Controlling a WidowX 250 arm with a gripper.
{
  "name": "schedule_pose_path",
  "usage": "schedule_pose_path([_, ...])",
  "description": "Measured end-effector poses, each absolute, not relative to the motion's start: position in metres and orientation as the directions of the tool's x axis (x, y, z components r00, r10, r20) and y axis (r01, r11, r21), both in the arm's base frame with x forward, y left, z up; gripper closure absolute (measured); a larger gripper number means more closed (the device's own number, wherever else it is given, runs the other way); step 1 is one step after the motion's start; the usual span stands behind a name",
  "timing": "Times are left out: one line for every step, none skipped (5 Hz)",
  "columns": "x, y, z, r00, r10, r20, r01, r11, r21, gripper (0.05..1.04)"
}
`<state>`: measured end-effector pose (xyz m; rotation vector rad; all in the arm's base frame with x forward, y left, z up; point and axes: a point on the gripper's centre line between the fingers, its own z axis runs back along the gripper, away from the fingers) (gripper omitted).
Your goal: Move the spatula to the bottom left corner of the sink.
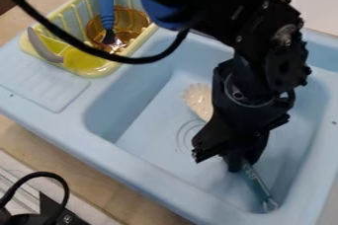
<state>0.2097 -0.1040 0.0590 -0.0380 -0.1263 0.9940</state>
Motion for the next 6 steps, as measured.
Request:
schedule_pose_path([0.214, -0.104, 0.078, 0.466, 0.877, 0.116, -0.868, 0.478, -0.132, 0.878])
schedule_pose_path([0.216, -0.101, 0.096, 0.385, 0.915, 0.122, -0.906, 0.400, -0.138, 0.878])
schedule_pose_path([0.210, -0.094, 0.116, 0.326, 0.939, 0.107, -0.930, 0.339, -0.141, 0.878])
schedule_pose_path([0.203, -0.085, 0.140, 0.266, 0.960, 0.088, -0.952, 0.276, -0.132, 0.878])
schedule_pose_path([0.190, -0.072, 0.152, 0.206, 0.974, 0.095, -0.970, 0.216, -0.108, 0.878])
schedule_pose_path([0.168, -0.053, 0.172, 0.138, 0.984, 0.115, -0.985, 0.149, -0.088, 0.878])
